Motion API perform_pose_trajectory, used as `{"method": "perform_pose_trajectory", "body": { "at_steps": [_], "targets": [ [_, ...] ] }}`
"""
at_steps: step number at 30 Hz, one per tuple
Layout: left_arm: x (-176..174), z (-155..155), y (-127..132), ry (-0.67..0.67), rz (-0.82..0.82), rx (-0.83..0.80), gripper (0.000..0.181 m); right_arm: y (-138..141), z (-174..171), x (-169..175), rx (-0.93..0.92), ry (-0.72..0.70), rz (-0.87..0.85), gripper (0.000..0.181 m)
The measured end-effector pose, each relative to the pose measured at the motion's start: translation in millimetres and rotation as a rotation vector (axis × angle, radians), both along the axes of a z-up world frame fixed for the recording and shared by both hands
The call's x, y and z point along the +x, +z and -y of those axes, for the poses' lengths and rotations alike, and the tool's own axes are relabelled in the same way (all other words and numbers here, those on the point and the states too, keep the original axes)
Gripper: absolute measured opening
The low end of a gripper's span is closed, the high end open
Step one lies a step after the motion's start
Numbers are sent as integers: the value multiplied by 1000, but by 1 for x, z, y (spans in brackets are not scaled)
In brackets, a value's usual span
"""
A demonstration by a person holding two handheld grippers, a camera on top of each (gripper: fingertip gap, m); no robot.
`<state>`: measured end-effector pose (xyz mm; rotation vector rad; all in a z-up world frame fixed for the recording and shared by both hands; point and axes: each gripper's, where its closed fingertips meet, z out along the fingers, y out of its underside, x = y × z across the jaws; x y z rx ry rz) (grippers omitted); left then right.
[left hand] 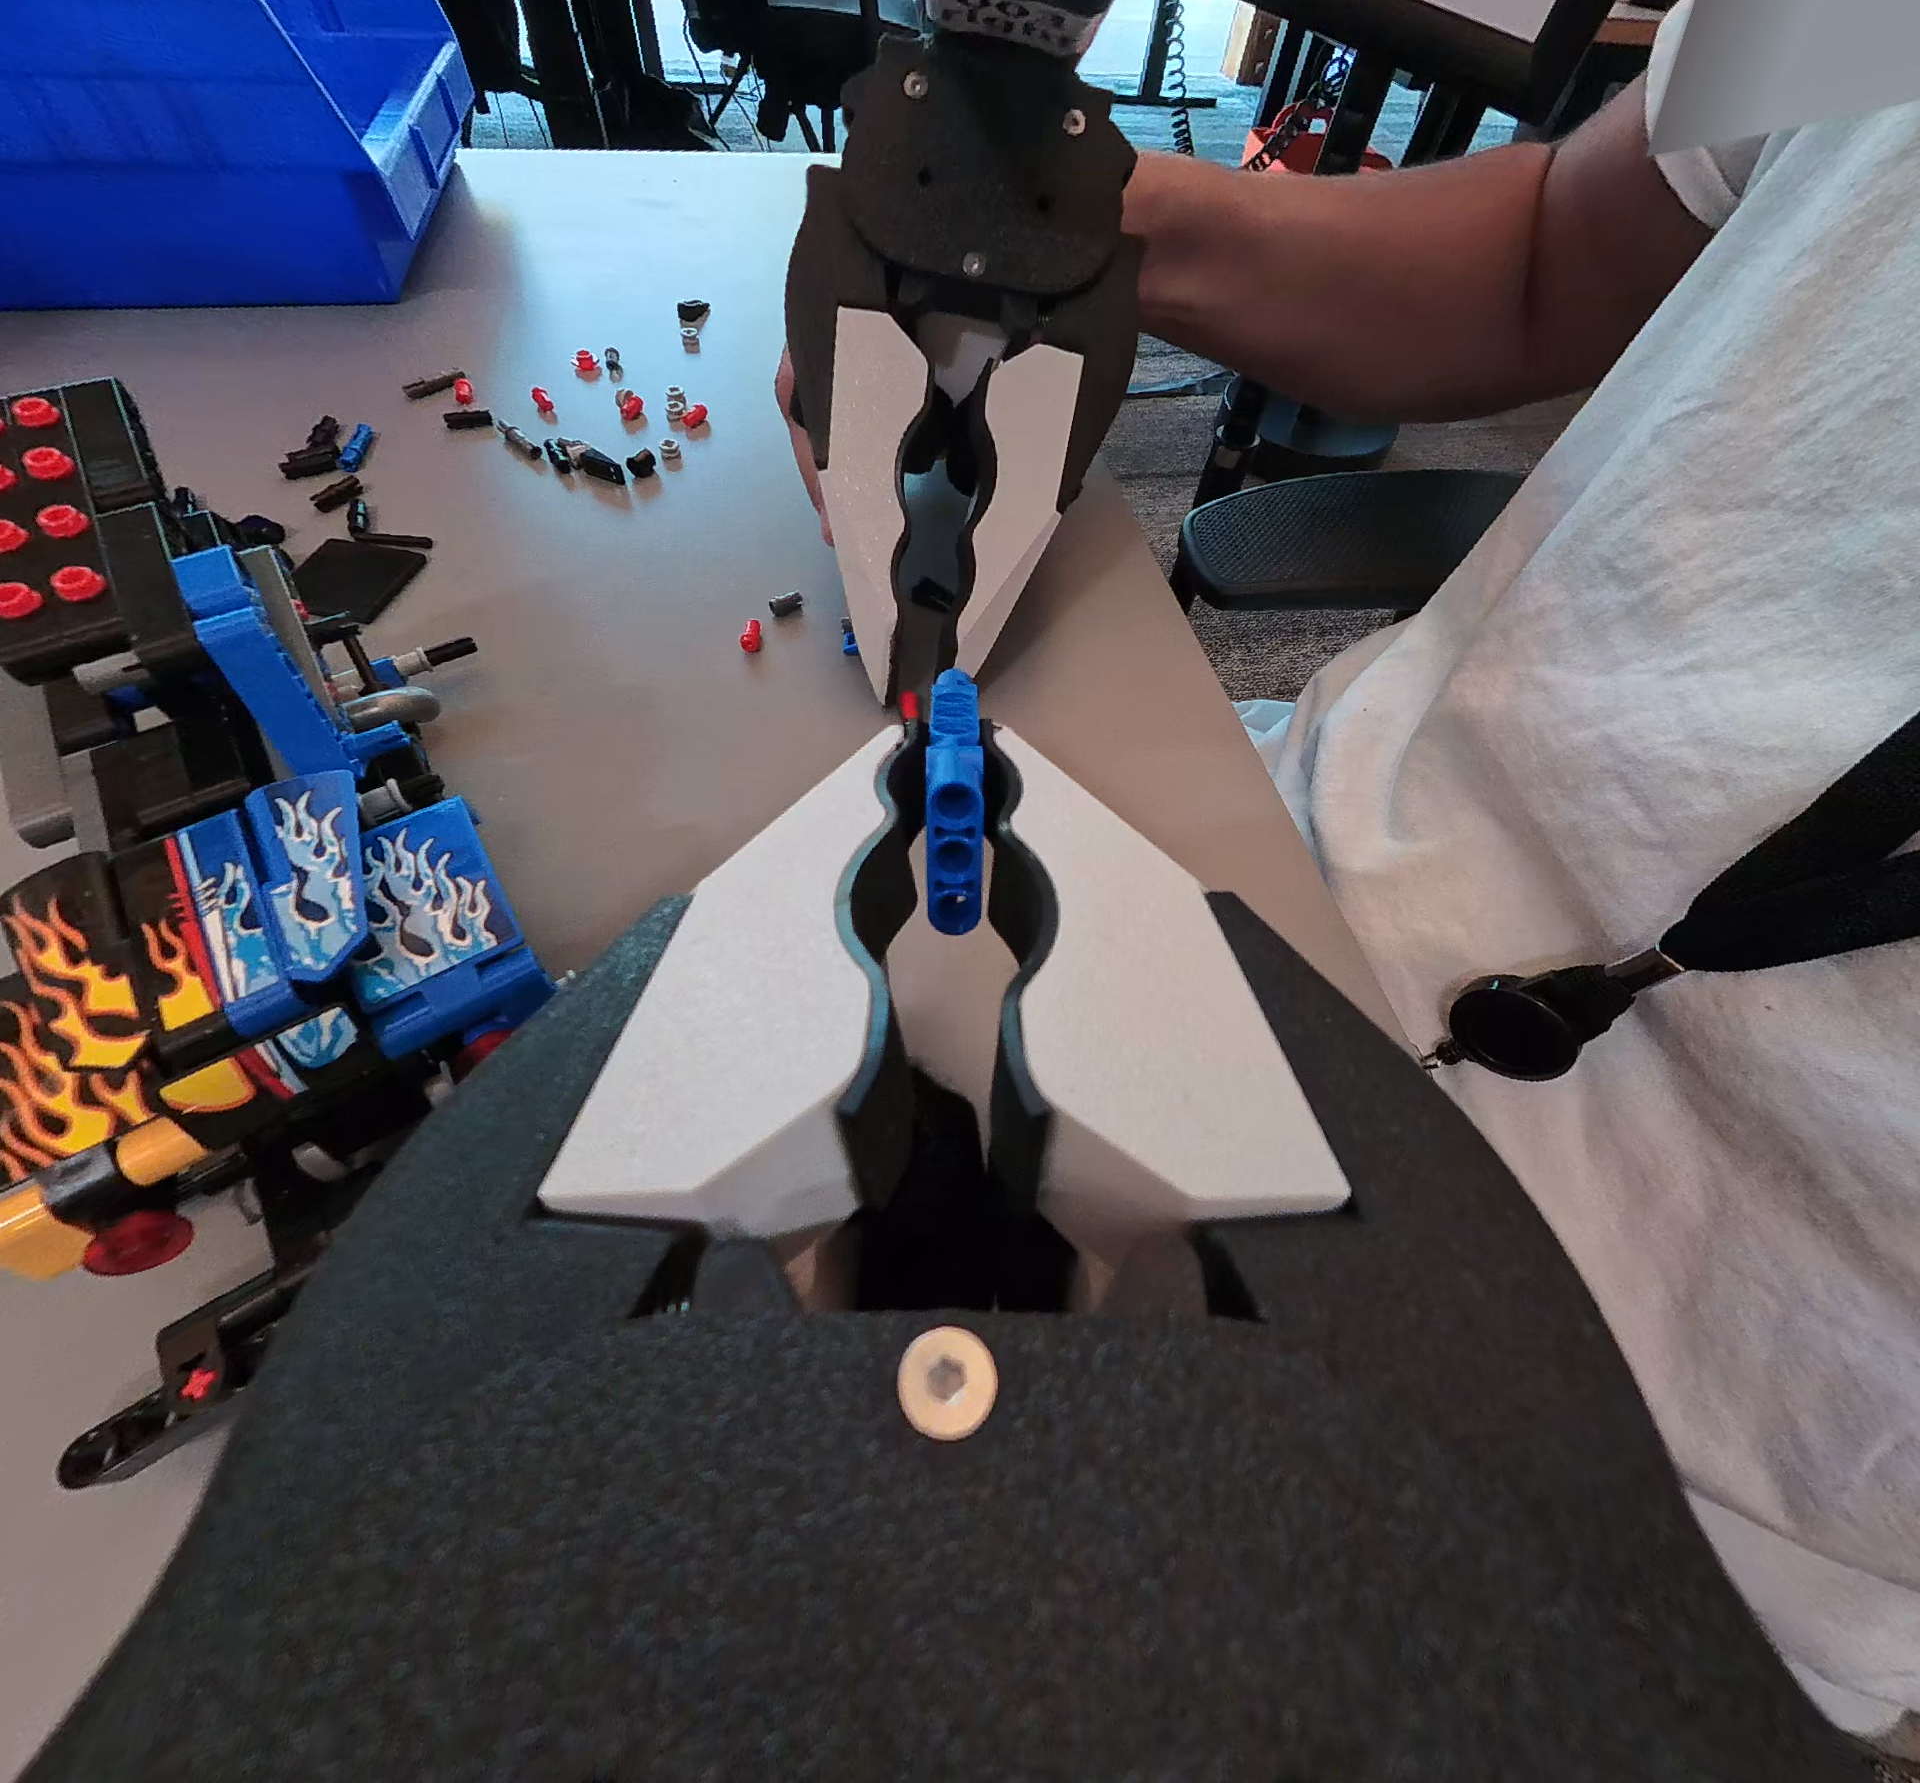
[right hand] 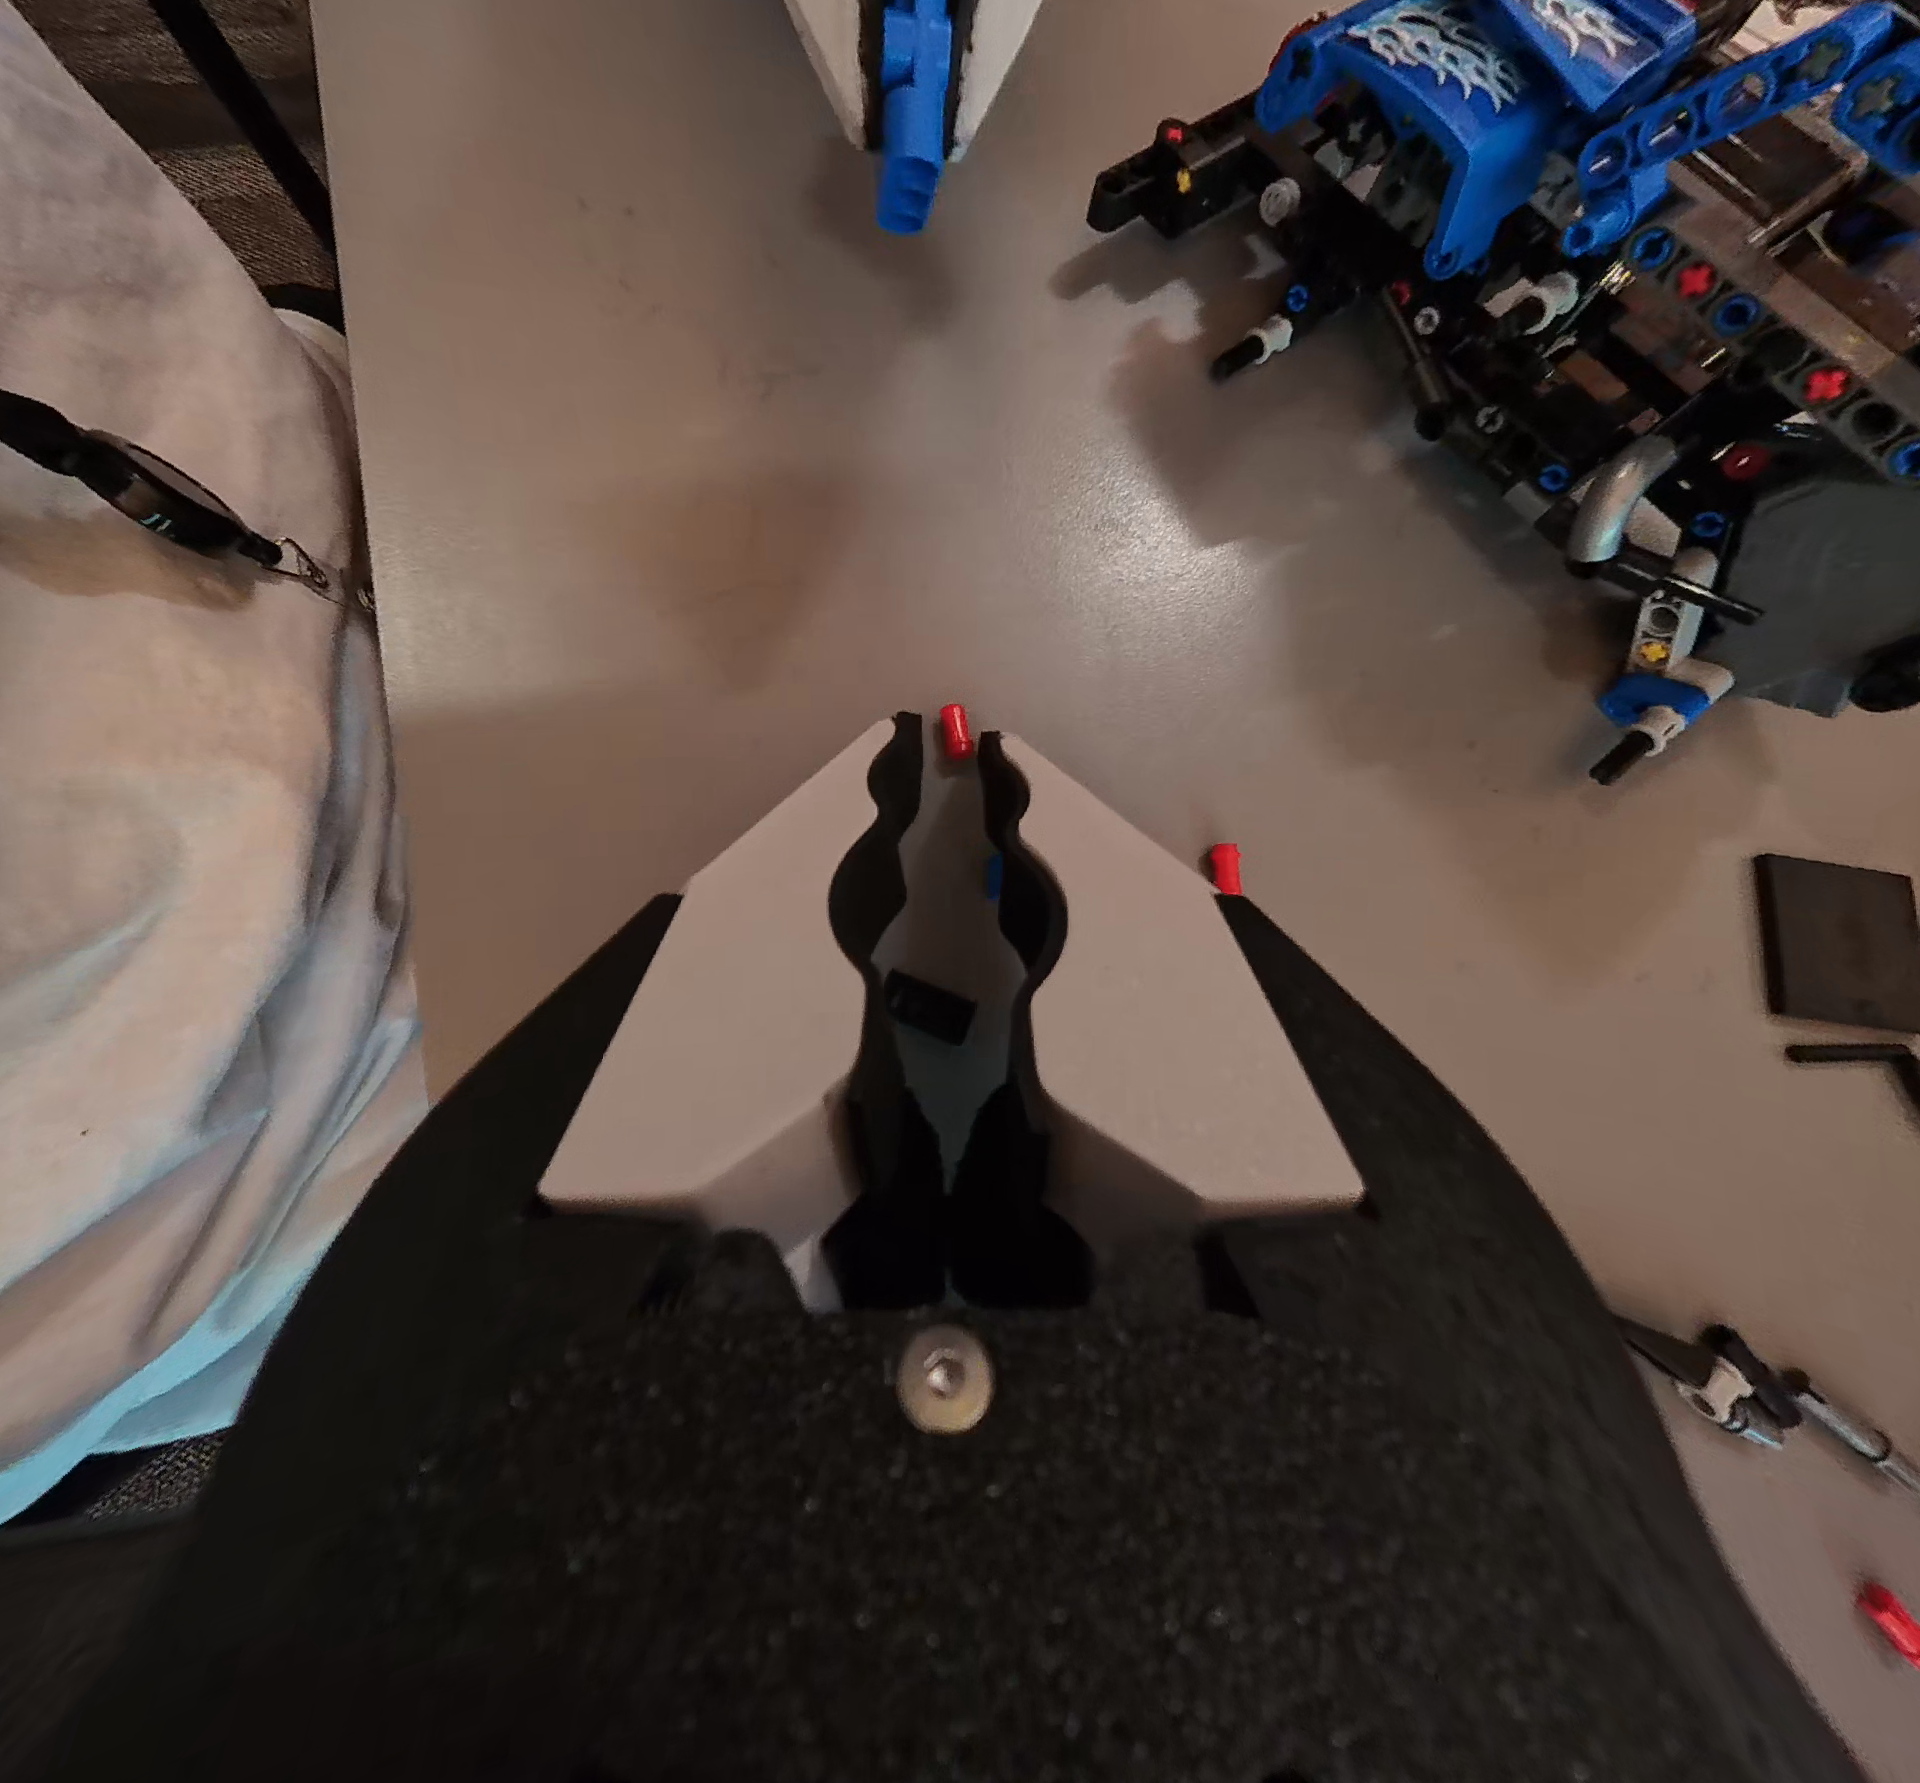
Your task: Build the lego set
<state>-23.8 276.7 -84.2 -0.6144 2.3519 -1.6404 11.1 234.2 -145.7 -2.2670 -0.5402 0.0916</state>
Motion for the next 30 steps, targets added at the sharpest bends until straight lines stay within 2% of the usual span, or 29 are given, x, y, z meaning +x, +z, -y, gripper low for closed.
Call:
{"method": "perform_pose_trajectory", "body": {
  "at_steps": [11, 17, 24, 26, 30],
  "targets": [
    [0, 0, 0, -1, -1, -3, 5, 0, 0, 1, 36, 20, 0, 5],
    [3, -2, 5, 18, -15, -45, 6, 2, -1, 4, 52, 27, 87, 4],
    [4, -5, 34, 21, -78, -295, 5, 95, -35, -24, 338, 58, 260, 3],
    [4, -6, 39, 23, -62, -324, 5, 102, -41, -32, 337, 71, 257, 3],
    [0, -4, 47, 6, -27, -350, 5, 99, -47, -30, 326, 53, 224, 4]
  ]
}}
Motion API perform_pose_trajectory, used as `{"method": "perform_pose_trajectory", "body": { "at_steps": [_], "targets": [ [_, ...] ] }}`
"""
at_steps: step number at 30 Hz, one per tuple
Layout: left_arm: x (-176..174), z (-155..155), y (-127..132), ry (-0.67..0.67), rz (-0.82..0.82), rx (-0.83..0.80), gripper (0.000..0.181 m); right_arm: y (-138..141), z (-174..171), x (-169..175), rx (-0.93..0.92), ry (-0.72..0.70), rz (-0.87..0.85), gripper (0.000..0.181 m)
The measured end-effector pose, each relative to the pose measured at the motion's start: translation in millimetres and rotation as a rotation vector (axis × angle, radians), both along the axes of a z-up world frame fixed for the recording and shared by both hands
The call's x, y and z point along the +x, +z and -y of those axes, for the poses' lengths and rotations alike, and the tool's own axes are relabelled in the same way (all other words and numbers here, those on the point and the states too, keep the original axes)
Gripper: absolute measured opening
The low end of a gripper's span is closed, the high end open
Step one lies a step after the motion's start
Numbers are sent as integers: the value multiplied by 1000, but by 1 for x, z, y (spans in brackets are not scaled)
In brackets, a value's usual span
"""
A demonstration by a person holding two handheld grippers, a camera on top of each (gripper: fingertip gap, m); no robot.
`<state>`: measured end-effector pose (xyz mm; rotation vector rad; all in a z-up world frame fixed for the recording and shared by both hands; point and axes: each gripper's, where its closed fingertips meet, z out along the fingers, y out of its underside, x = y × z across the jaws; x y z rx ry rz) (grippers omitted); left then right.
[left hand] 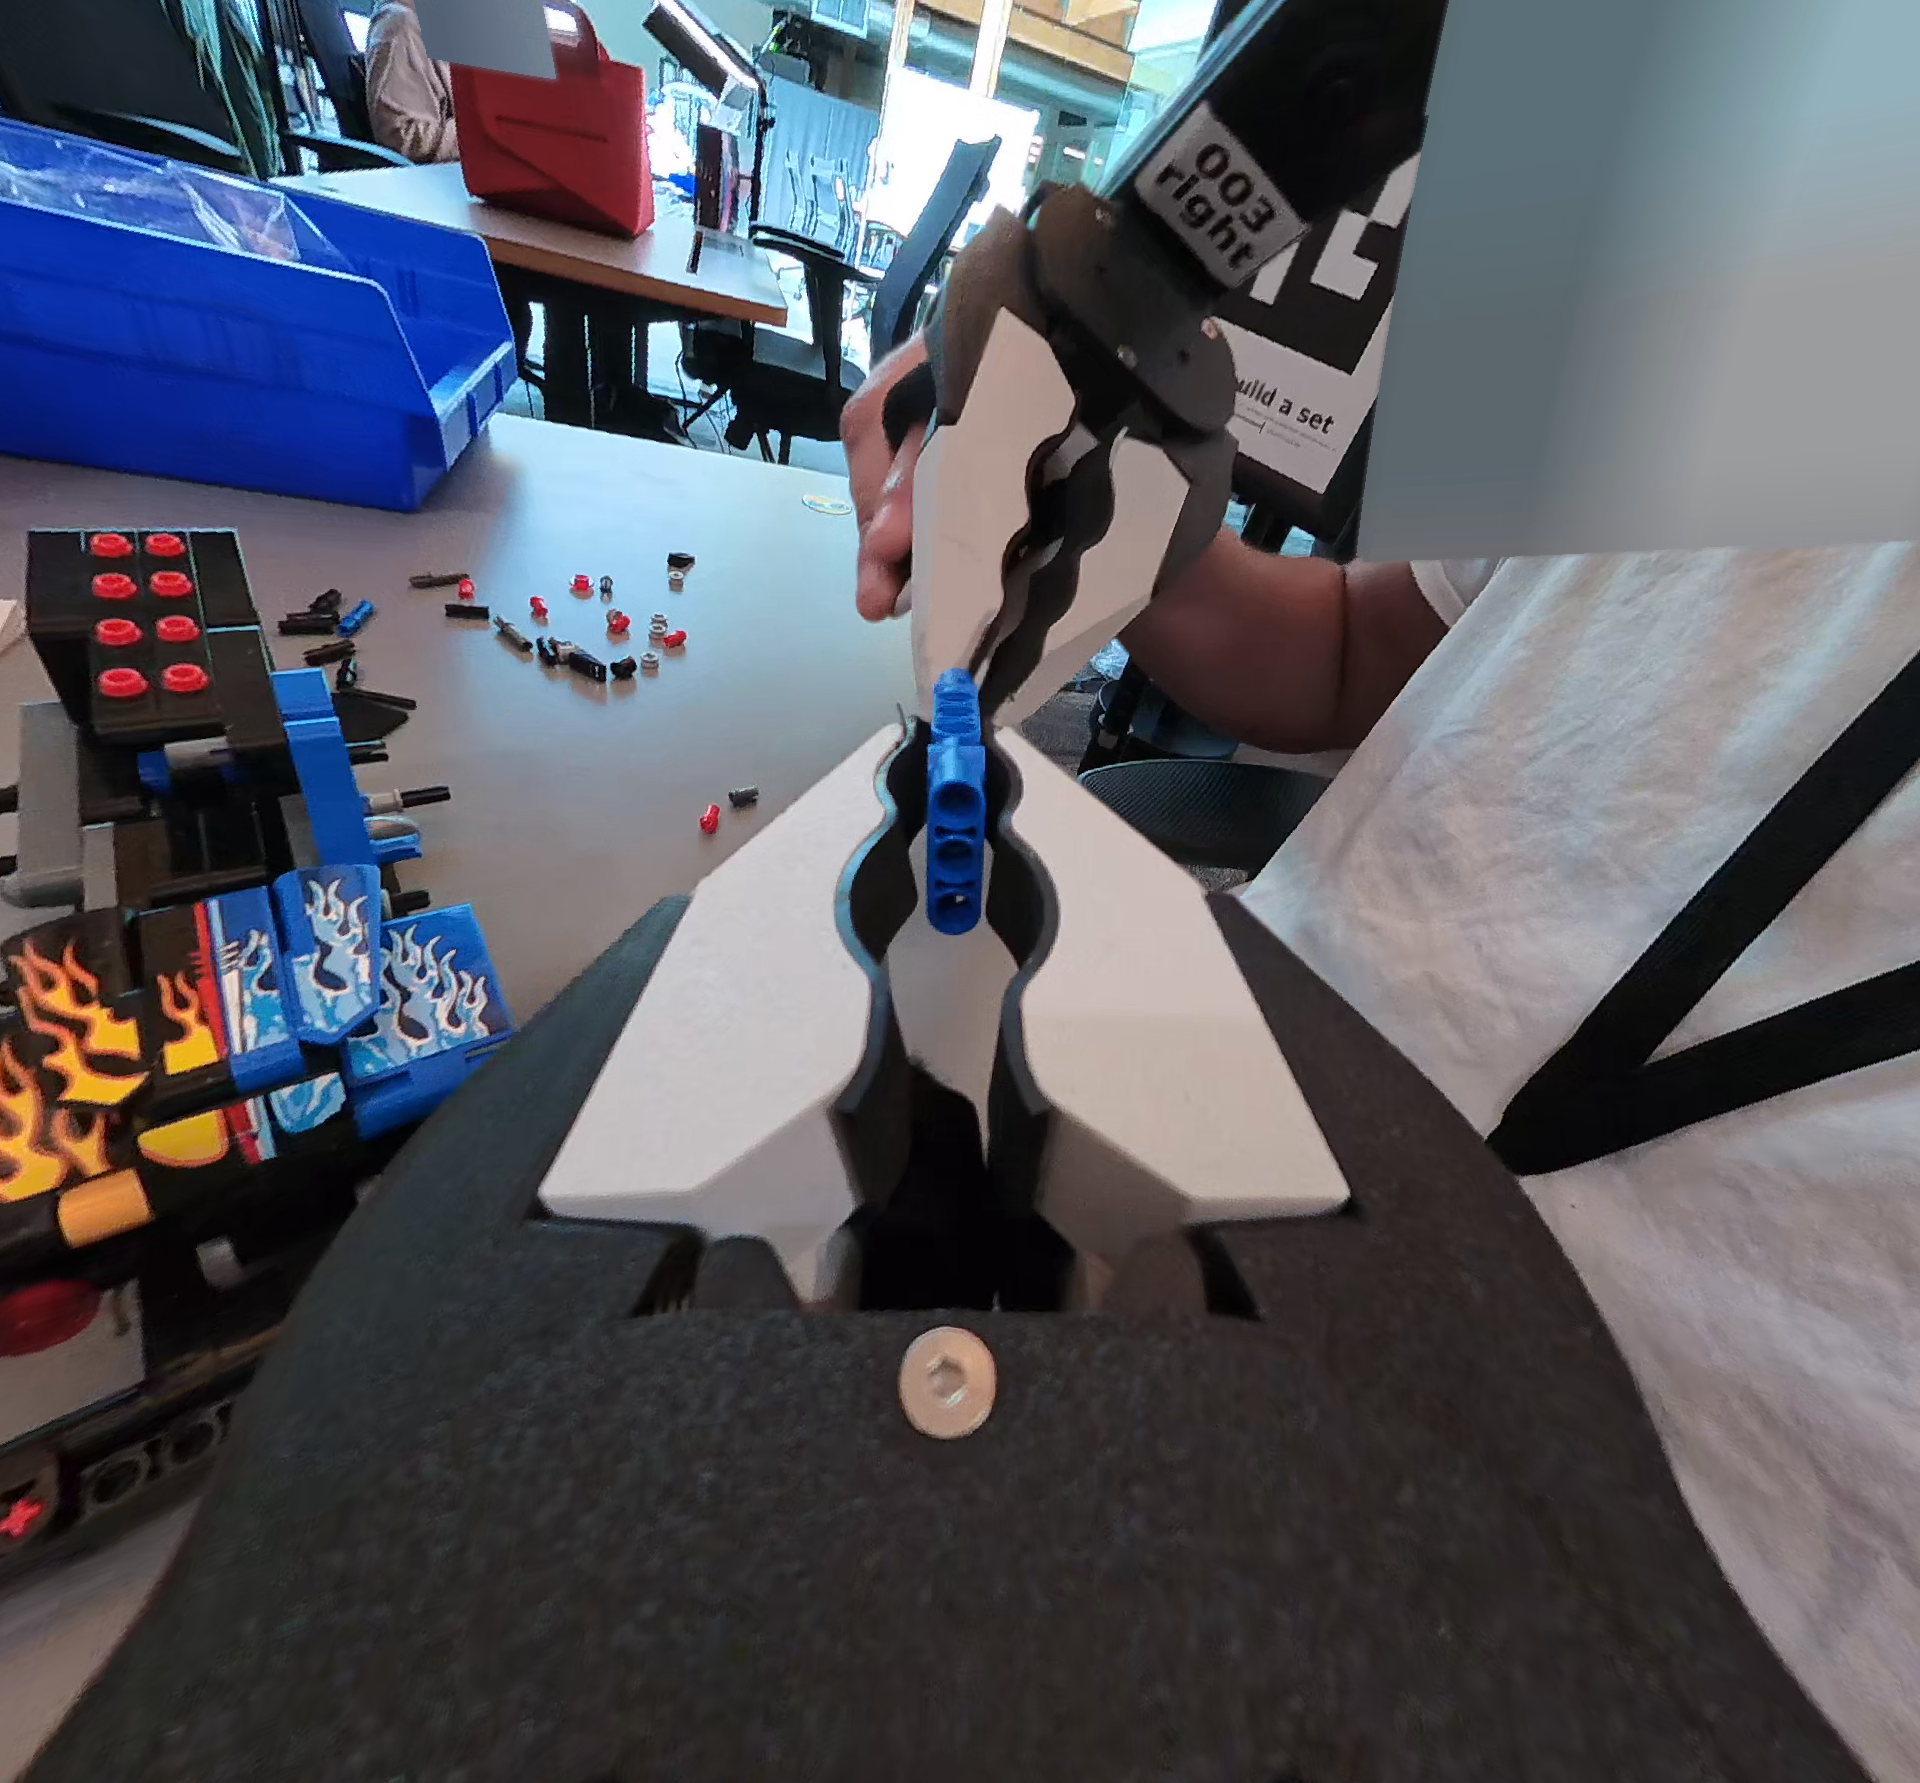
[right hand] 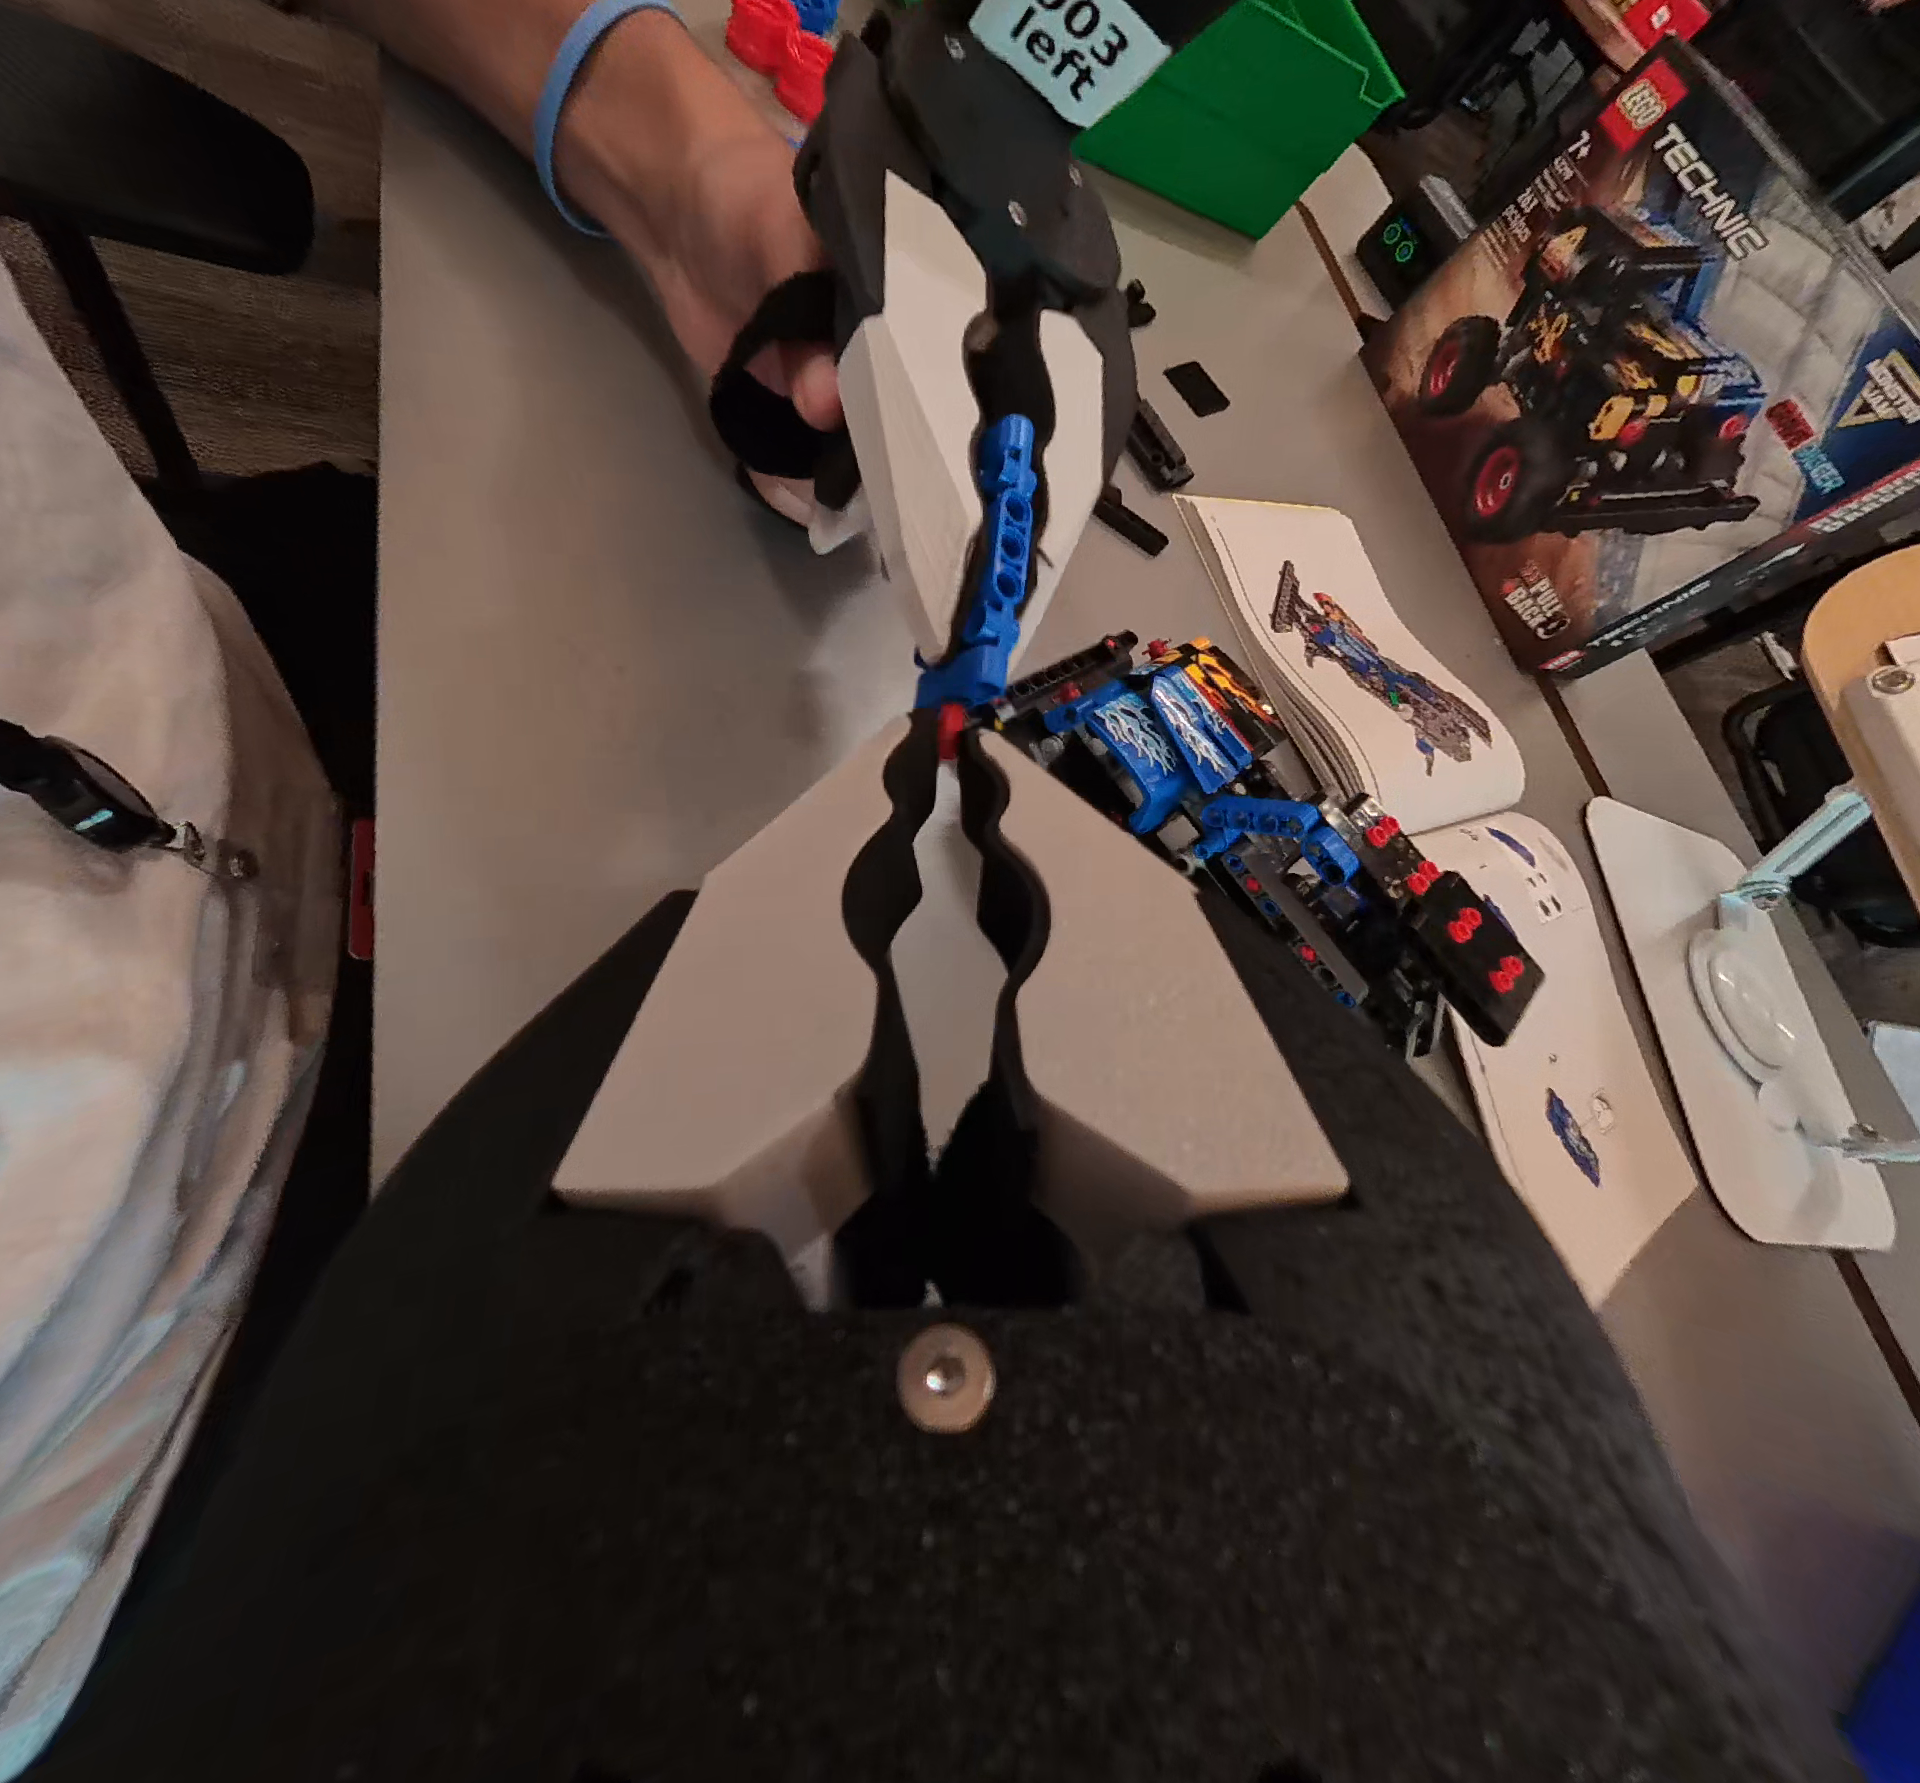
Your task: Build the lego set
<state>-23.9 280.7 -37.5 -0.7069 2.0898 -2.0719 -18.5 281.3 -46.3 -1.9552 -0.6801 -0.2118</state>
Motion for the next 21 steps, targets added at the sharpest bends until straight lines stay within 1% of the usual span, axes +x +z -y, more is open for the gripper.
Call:
{"method": "perform_pose_trajectory", "body": {
  "at_steps": [2, 5, 9, 21],
  "targets": [
    [0, 0, 1, 3, 10, -2, 5, 3, 0, -2, 9, 9, -40, 4],
    [-1, 0, 2, -2, 24, 2, 5, 5, 1, -4, 22, 14, -48, 4],
    [-1, 1, 1, -4, 29, 2, 5, 3, 2, -3, 9, 5, -6, 4],
    [-1, 0, 3, -6, 6, -25, 5, 8, -1, 0, 36, -17, 85, 3]
  ]
}}
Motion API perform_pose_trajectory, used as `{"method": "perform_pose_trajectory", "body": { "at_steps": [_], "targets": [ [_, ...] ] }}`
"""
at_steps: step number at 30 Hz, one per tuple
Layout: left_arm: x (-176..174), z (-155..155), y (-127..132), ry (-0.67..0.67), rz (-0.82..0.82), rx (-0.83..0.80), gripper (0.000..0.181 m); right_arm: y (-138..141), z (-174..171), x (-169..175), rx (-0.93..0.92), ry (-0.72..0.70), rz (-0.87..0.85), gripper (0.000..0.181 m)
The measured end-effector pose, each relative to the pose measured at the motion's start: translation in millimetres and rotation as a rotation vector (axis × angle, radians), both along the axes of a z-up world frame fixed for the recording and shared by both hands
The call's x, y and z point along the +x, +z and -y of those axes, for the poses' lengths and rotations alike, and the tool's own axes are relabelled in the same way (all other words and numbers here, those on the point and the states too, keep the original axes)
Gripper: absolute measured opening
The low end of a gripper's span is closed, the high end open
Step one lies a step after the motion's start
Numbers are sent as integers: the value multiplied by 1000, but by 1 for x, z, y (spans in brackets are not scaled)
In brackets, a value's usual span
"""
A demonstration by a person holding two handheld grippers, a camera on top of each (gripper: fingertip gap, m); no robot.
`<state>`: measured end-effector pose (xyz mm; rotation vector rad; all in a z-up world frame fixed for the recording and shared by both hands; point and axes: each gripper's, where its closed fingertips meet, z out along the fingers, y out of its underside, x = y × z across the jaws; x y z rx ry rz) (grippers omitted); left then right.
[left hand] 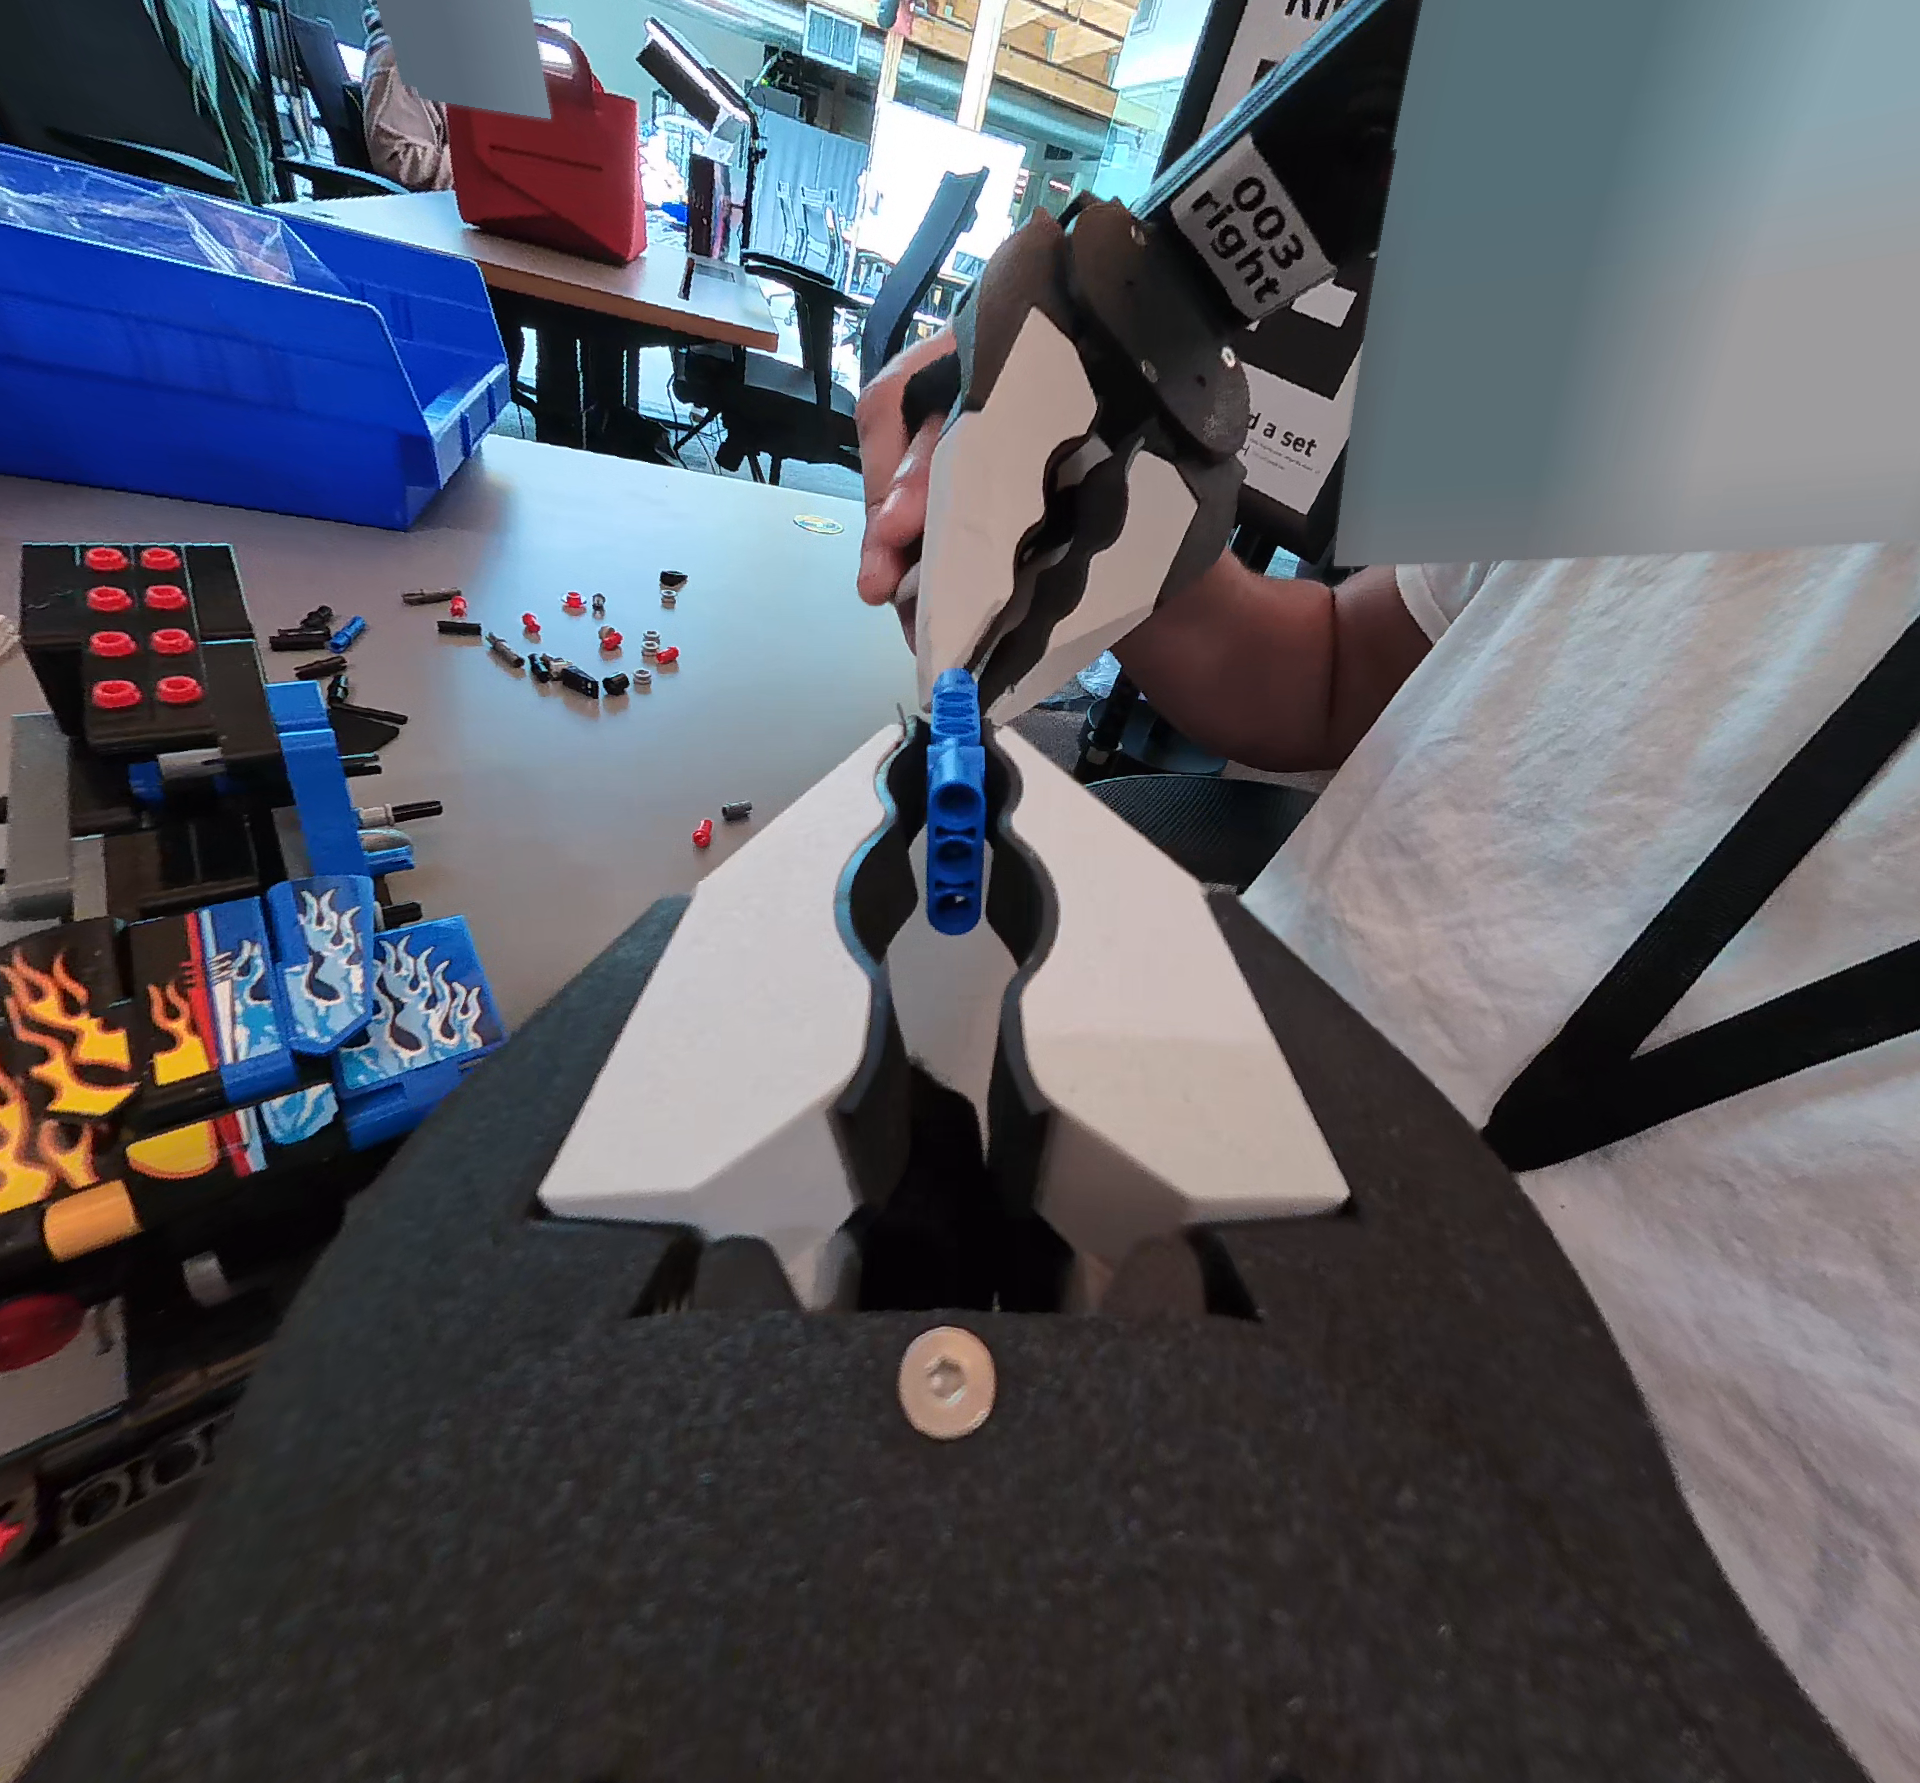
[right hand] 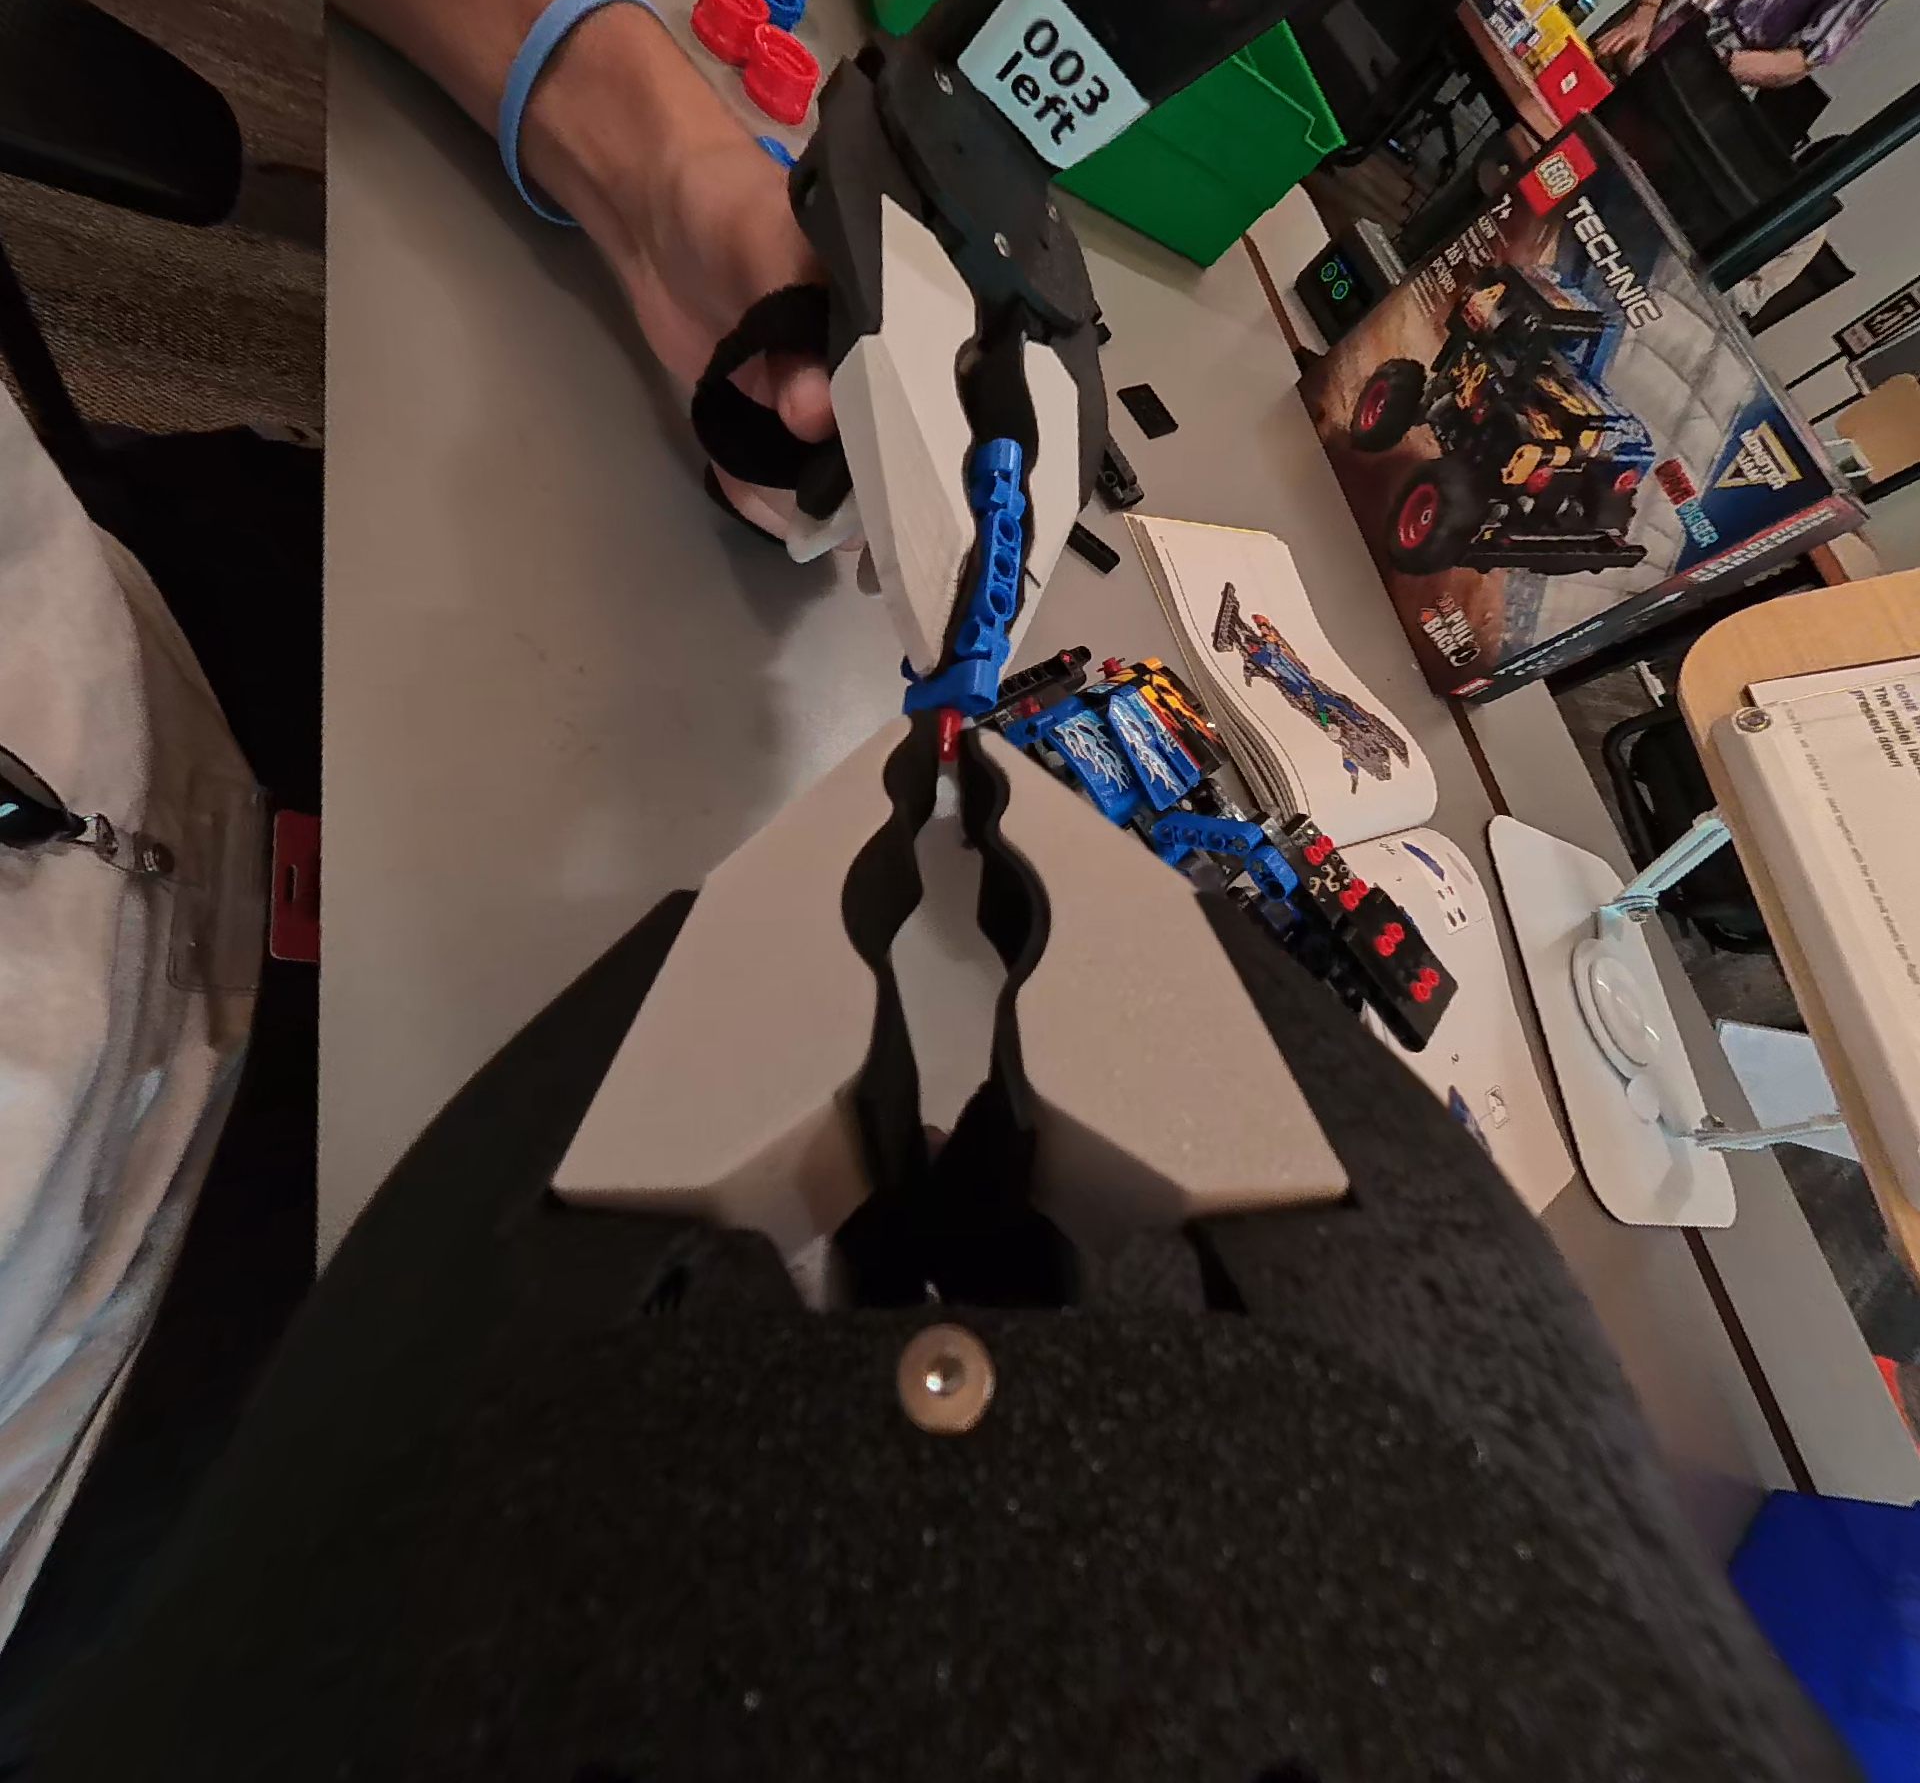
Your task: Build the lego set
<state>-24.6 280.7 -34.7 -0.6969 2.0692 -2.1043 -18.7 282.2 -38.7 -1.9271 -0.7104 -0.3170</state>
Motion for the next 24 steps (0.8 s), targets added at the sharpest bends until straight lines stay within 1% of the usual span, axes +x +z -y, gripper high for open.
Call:
{"method": "perform_pose_trajectory", "body": {
  "at_steps": [5, 9, 13, 15, 16, 18, 21, 24],
  "targets": [
    [0, 1, -1, -5, -10, -9, 5, -1, 1, -1, -6, 9, -16, 3],
    [0, 2, 1, 0, -18, -41, 5, 4, 0, -5, 38, 27, -66, 0],
    [-1, 3, 1, -7, -17, -25, 5, 6, 2, -6, 70, 29, -65, 0],
    [3, 1, -5, 17, 0, 29, 5, 5, 5, 9, 75, -31, -43, 0],
    [5, -1, -7, 25, -4, 37, 5, 3, 7, 18, 56, -77, -74, 0],
    [8, -5, -8, 48, -7, 45, 5, 0, 13, 23, 61, -123, -181, 0],
    [13, -10, -14, 91, 52, 133, 6, -23, 26, 21, -4, -196, -294, 3],
    [14, -8, -15, 111, 67, 153, 6, -43, 49, -4, -64, -174, -383, 6]
  ]
}}
